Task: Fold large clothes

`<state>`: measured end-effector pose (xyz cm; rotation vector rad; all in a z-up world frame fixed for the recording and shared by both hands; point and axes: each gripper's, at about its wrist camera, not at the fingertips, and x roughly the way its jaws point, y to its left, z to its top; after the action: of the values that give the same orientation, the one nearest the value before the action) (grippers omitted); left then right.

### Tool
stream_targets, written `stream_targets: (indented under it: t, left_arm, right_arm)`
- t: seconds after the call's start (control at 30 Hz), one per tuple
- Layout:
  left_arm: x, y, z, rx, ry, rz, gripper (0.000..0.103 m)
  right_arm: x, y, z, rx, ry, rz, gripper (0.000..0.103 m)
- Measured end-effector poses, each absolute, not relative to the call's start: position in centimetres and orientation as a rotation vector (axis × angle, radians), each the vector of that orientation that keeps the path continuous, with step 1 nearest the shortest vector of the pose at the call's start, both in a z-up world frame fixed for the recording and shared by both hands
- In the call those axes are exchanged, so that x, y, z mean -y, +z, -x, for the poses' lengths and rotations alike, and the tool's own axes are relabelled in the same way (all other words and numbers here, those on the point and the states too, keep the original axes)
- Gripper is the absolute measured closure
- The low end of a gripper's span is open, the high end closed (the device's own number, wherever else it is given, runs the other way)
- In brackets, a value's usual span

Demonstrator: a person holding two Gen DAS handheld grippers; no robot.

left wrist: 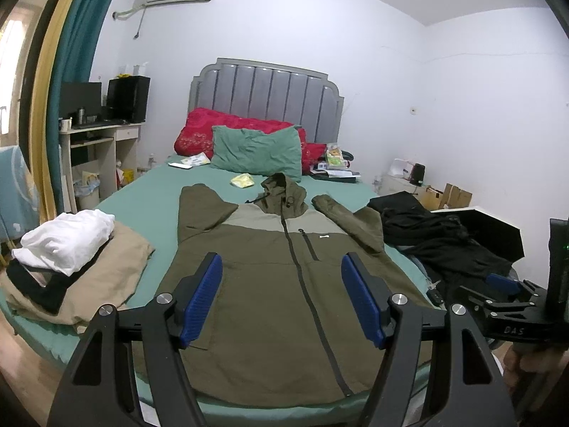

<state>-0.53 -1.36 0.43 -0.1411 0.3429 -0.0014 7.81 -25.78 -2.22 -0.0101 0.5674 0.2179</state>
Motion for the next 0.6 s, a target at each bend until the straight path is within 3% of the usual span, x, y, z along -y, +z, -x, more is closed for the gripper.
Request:
stream_targets:
  t: [0.6]
  left_arm:
    - [1.25,0.55,0.45,-0.345,-0.002,0.147,0.030]
  right_arm:
    - [26.03,-2.32,-7.80,-0.567,0.218,0.008,0.001]
